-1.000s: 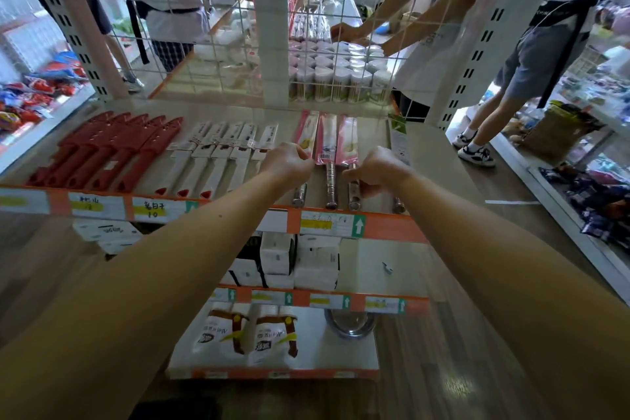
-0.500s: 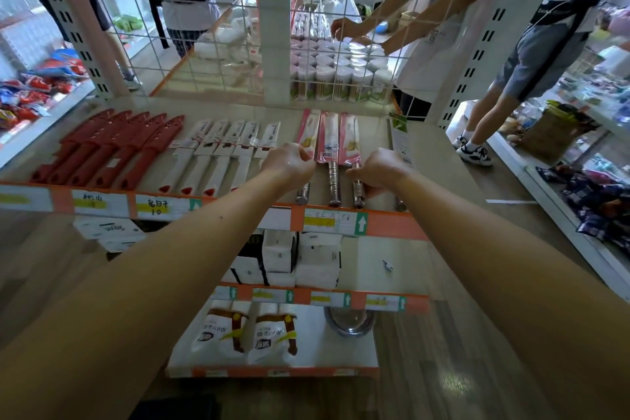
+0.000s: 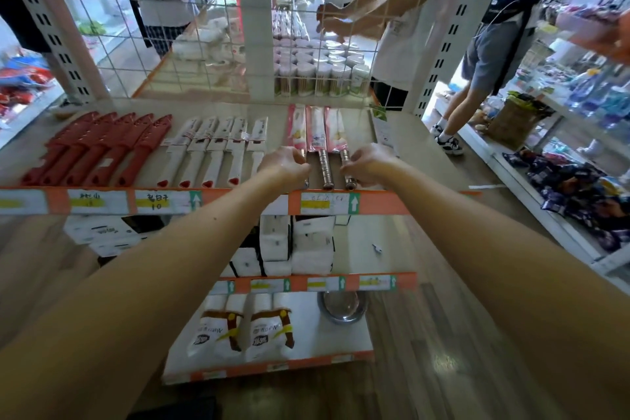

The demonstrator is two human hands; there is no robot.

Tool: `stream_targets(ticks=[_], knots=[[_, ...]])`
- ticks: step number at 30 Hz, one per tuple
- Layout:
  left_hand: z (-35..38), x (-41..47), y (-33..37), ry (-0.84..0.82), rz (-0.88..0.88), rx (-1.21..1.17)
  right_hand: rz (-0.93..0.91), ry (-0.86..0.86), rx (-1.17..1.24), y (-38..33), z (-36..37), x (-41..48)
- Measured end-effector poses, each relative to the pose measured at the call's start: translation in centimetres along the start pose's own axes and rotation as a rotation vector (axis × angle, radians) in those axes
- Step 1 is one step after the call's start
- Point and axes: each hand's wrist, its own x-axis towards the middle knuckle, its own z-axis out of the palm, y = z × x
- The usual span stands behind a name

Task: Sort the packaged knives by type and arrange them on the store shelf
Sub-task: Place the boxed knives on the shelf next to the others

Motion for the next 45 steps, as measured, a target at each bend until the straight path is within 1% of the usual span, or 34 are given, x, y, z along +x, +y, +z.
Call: stream_targets(ticks=[3,8,11,14,18,21,25,27,31,36,41,45], knots=[[-0.1,-0.4,-0.4,0.002,0.036,0.022,-0.037,0.062,0.027,0.3,-0.1,-1.2],[-1.1,-2.6,-1.1,0.041,0.071,0.088,-0.111,0.069,0.001,-0.6,0.0,-4.0],[-2.1,-4.6,-2.0,0.112,0.039,0.149,-0.188,0.067,0.025,-1.2,0.9,-5.6],[-3.1,-7.1,-3.4,0.148,-0.002,0.211,-0.283,0.058,0.125,-1.5,2.4,-7.1],[-3.7,-11.2,-6.8,0.167,-0.103,0.234,-0.376,0.048,0.105,-1.4,5.0,-9.4],[-3.7,-14.7,-9.5,0.189,-0.175,0.260,-0.378,0.016,0.107,-1.5,7.1,-11.6],[-4.6,-18.2,-12.0,0.221,-0.223,0.261,-0.385,-0.100,0.012,-2.6,8.9,-14.1],[-5.4,-19.4,-12.8,0.252,-0.250,0.237,-0.379,-0.142,0.001,-3.1,9.6,-15.1],[-6.7,-21.3,-14.3,0.269,-0.238,0.199,-0.405,-0.186,-0.084,-4.8,11.3,-17.2],[-8.4,-22.6,-18.5,0.222,-0.206,0.165,-0.388,-0.221,-0.112,-7.8,14.4,-20.0],[-10.6,-23.8,-24.4,0.166,-0.187,0.172,-0.339,-0.227,-0.137,-10.6,20.4,-22.3],[-12.8,-24.9,-29.9,0.084,-0.164,0.194,-0.252,-0.220,-0.127,-12.9,25.7,-24.3]])
